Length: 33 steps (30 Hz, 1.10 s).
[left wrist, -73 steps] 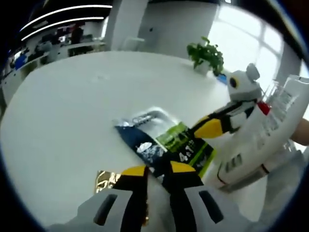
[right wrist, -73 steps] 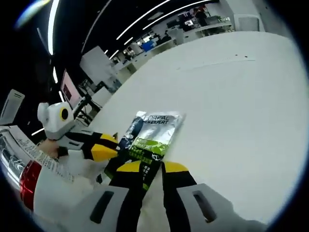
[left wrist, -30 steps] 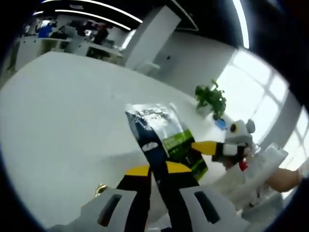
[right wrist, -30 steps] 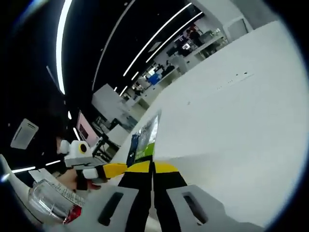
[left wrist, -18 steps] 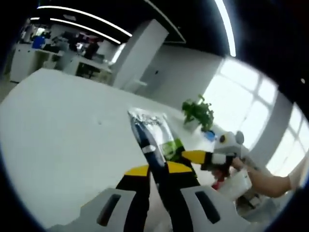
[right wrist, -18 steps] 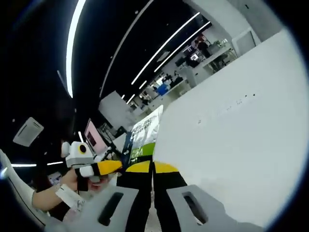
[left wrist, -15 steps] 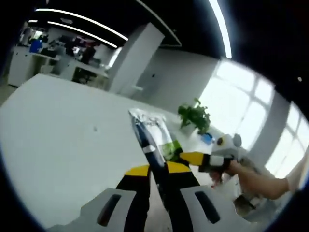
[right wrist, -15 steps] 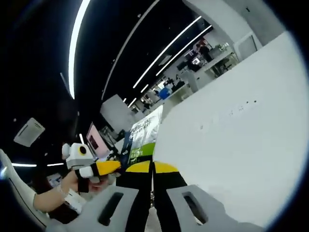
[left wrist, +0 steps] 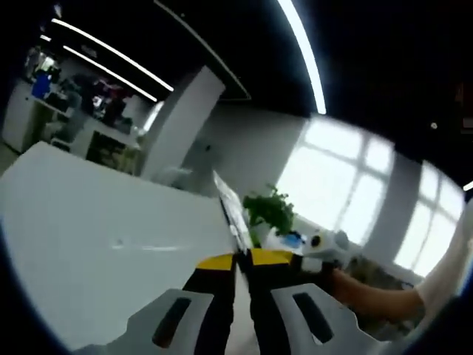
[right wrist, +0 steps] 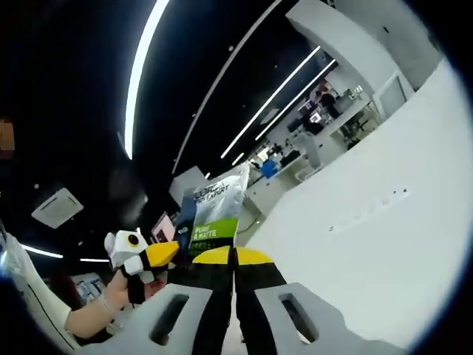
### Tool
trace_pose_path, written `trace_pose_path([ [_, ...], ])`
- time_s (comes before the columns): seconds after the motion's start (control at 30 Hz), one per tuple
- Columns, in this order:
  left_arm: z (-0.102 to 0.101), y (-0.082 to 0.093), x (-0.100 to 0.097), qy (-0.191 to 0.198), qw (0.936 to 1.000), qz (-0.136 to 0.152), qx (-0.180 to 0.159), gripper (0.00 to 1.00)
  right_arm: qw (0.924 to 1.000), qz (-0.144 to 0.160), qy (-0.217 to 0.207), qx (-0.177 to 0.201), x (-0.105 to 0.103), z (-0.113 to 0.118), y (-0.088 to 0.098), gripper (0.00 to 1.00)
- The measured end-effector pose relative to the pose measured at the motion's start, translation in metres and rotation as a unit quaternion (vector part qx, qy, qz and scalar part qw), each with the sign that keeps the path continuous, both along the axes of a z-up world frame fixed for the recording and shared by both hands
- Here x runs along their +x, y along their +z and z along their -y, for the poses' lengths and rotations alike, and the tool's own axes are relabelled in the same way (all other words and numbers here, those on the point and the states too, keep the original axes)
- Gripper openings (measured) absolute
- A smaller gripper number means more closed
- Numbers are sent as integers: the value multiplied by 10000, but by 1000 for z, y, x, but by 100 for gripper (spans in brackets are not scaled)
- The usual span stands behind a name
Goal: Arrange the skincare products in the storage area until every visible bottle or jar stands upright without overlapping.
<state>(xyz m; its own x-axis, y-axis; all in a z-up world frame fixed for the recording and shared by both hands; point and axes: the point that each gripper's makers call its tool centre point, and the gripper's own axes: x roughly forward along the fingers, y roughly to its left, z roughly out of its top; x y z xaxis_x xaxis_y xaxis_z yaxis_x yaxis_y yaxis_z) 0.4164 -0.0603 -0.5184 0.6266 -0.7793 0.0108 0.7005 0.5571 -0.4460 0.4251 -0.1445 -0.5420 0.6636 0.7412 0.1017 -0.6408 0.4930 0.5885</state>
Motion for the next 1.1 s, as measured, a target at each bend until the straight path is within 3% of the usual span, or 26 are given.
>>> trace_pose_path([
  [0.2, -5, 19, -17, -50, 9998, 205, -48, 1, 9997, 242, 93, 24, -18, -7, 25, 1],
  [0.43, -15, 26, -39, -44, 9996, 252, 71, 1, 9984, 467, 264, -174, -43, -16, 41, 1],
  [0.6, -24, 26, -55, 28, 9997, 216, 136, 0, 9969, 520, 431, -398, -61, -26, 44, 1],
  [0.77, -37, 31, -82, 111, 9997, 170, -122, 0, 9947, 519, 651, -611, -82, -38, 43, 1],
  [0.93, -48, 38, -109, 155, 9994, 285, -96, 0, 9904, 636, 892, -847, -104, -51, 44, 1],
  [1.1, -60, 39, -123, 163, 9994, 223, -218, 0, 9855, 753, 1120, -1030, -120, -64, 43, 2],
])
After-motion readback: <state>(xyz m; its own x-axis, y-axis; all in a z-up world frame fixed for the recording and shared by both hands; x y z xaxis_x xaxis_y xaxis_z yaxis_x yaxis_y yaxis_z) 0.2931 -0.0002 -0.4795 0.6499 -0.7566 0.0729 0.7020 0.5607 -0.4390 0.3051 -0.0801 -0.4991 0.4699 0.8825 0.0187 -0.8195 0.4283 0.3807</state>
